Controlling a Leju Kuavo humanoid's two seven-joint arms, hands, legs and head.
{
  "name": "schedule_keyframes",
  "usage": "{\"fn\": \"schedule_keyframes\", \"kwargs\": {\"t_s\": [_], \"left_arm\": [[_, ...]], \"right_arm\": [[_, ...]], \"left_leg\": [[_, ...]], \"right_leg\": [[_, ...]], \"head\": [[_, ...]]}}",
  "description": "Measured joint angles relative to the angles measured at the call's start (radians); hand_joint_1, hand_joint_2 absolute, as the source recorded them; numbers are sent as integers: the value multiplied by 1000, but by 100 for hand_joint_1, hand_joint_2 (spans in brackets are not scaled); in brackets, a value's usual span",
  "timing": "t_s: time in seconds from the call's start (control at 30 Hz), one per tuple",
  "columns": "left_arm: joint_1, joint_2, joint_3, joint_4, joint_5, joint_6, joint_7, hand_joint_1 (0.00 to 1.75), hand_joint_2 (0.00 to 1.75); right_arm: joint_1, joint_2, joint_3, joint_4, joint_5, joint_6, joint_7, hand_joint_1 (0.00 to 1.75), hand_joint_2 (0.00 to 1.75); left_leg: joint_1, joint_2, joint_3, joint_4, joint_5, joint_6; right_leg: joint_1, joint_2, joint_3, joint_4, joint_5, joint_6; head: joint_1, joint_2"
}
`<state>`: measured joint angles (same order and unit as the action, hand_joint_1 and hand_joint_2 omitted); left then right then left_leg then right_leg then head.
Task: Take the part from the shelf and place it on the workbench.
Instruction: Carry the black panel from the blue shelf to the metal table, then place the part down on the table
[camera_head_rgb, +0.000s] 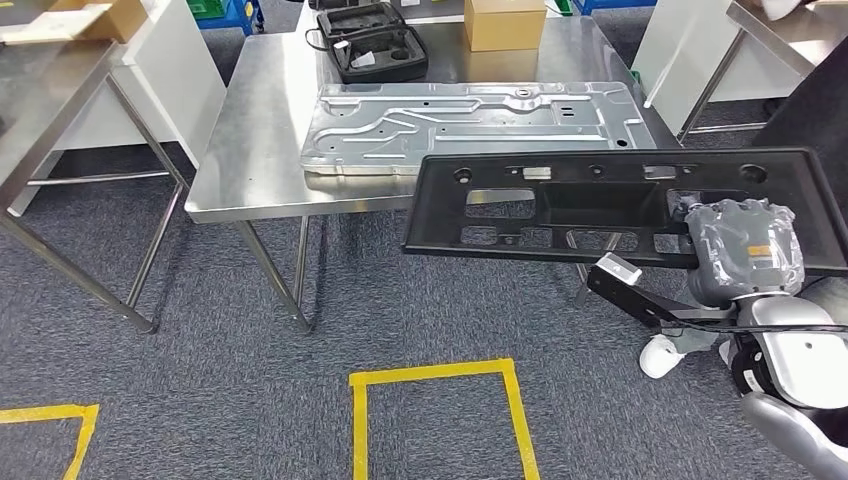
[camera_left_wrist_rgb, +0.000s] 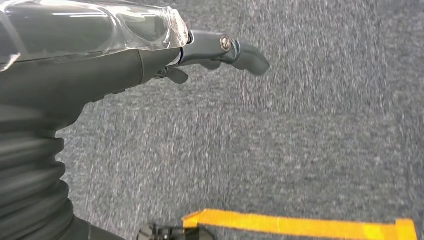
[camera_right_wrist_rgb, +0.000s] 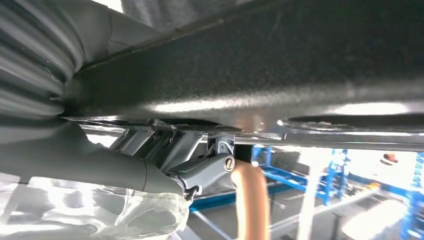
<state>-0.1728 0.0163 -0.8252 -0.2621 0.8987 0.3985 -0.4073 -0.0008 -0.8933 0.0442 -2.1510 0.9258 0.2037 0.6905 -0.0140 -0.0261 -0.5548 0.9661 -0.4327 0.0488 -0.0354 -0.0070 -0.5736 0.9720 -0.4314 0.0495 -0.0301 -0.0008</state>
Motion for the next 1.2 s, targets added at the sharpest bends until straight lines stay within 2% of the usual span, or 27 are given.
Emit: {"fn": "schedule_keyframes", "kwargs": {"t_s": [0.03,0.07,0.13,0.17,0.2,0.23,0.3,0.37,0.43,0.5,0.53,0.57,0.63,0.67,0.7,0.73,0.77,0.83,0.87,0.9,1.0,1.13,1.17,1.2], "left_arm": [[-1,0,0,0,-1,-1,1,0,175],[-2,-1,0,0,-3,-2,1,0,175],[-3,-1,0,0,-7,-5,3,0,175],[-2,-1,0,0,-9,-6,3,0,175],[-1,-2,0,0,-10,-8,4,0,175],[-1,-2,0,0,-12,-9,4,0,175],[-3,-2,-1,0,-14,-10,4,0,175],[-8,-2,-1,0,-17,-10,5,0,175],[-10,-2,-1,0,-18,-10,6,0,175],[-11,-2,-1,0,-21,-10,7,0,175],[-11,-2,-1,0,-23,-11,7,0,175],[-12,-2,-1,0,-25,-11,8,0,175],[-13,-3,-1,0,-29,-11,12,0,175],[-12,-3,-1,0,-31,-12,15,0,175],[-12,-3,-1,0,-32,-12,17,0,175],[-11,-4,-1,0,-33,-13,18,0,175],[-11,-4,-1,0,-33,-13,19,0,175],[-12,-3,-1,0,-33,-13,19,0,175],[-12,-3,-1,0,-34,-14,19,0,175],[-13,-3,-1,0,-34,-14,19,0,175],[-13,-3,-1,0,-34,-17,19,0,175],[-13,-3,-1,0,-34,-18,19,0,175],[-13,-3,-1,0,-34,-18,19,0,175],[-13,-3,-1,0,-34,-19,19,0,175]], "right_arm": [[8,1,-14,3,4,2,0,175,175],[16,2,-28,6,8,4,0,175,175],[33,5,-56,12,14,8,0,175,175],[40,8,-67,14,16,10,0,175,175],[46,10,-77,18,16,11,0,175,175],[52,12,-86,20,16,13,0,175,175],[60,15,-105,25,17,15,0,175,175],[67,19,-125,29,16,17,0,175,175],[79,23,-144,35,15,17,0,175,175],[95,26,-164,42,13,17,0,175,175],[103,26,-176,46,13,17,0,175,175],[110,27,-187,49,12,17,0,175,175],[123,29,-206,56,10,17,0,175,175],[130,31,-213,60,8,16,0,175,175],[137,34,-218,64,7,15,0,175,175],[143,36,-222,67,6,14,0,175,175],[145,37,-225,70,6,12,0,175,175],[146,39,-231,75,5,4,0,175,175],[146,40,-233,76,5,-1,0,175,175],[147,41,-234,78,5,-6,0,175,175],[148,41,-233,81,5,-12,0,175,175],[148,41,-232,82,6,-13,0,175,175],[146,41,-232,82,6,-15,0,175,175],[144,41,-231,82,6,-18,0,175,175]], "left_leg": [[2,3,-12,29,-19,-6],[5,6,-35,82,-49,-13],[11,10,-104,229,-116,-24],[13,11,-133,285,-133,-26],[14,12,-145,303,-130,-27],[15,12,-136,279,-108,-25],[11,16,-68,132,-34,-14],[3,20,-14,13,10,-1],[-4,21,-5,-11,13,5],[-1,19,2,-22,20,15],[1,18,7,-29,24,20],[4,18,12,-34,27,26],[2,18,14,-35,27,31],[1,18,14,-34,26,33],[0,18,15,-34,25,33],[0,17,16,-33,23,33],[1,16,17,-31,21,30],[-1,14,17,-20,11,20],[-4,13,16,-14,6,15],[-6,13,15,-10,1,11],[-6,13,13,-8,-3,7],[-5,13,12,-7,-4,6],[-4,14,8,6,-13,2],[-1,15,-29,86,-52,-5]], "right_leg": [[-2,-1,1,-1,0,-5],[-4,-2,2,-1,0,-8],[-4,-2,2,-1,-1,-11],[-4,-2,2,-1,-2,-12],[-4,-2,3,-1,-2,-12],[-4,-2,5,-1,-3,-11],[-4,-2,10,-2,-6,-8],[-2,-2,14,-2,-10,-1],[-1,-3,17,-7,-11,11],[-4,-3,19,-4,-16,21],[-4,-3,12,15,-30,23],[-4,-2,-7,57,-55,24],[-2,-1,-71,192,-121,26],[-2,0,-103,251,-140,28],[-2,0,-121,280,-142,30],[-3,0,-120,270,-124,31],[-4,0,-101,222,-91,32],[-5,1,-39,87,-26,32],[-5,2,-17,40,-8,28],[-4,3,-5,15,-3,23],[-1,4,-6,13,-6,6],[-1,4,-6,13,-6,2],[-2,4,-6,13,-5,0],[-2,3,-6,12,-4,-4]], "head": [[0,0],[0,0],[-1,0],[-1,0],[-1,0],[-1,0],[-1,0],[-1,0],[0,0],[0,0],[0,0],[2,0],[4,0],[4,0],[4,0],[5,0],[5,0],[5,0],[5,0],[5,0],[5,0],[5,0],[5,0],[5,0]]}}
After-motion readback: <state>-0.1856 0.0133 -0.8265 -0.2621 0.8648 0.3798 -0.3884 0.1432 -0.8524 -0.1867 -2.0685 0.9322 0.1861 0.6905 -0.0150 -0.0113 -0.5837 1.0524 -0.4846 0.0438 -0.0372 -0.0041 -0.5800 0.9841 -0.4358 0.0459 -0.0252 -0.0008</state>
